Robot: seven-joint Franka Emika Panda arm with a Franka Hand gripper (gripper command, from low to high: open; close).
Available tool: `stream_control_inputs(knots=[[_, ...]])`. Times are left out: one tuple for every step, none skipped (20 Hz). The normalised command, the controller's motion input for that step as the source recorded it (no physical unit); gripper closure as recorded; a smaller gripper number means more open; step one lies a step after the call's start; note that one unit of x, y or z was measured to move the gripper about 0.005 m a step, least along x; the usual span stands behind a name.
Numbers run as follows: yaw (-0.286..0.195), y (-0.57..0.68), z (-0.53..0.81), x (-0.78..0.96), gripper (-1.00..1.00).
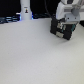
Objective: Open the kcup holder, insert the kcup into the holder, and close the kcup holder
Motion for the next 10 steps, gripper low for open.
stream_control_inputs(knots=[[-0.003,0.49,0.00,-1.00,-1.00],[-0.003,0.49,0.00,-1.00,-1.00],[-0.004,0.49,0.00,-1.00,-1.00],[-0.008,0.45,0.00,-1.00,-1.00],[-0.001,0.42,-0.01,-1.00,-1.00],[-0.003,0.22,0.45,-0.19,-1.00],[0.007,0.18,0.80,-0.02,-1.00],[0.002,0.10,1.00,0.02,-1.00],[0.004,0.05,1.00,0.03,-1.00],[0.000,0.01,0.99,0.16,-1.00]])
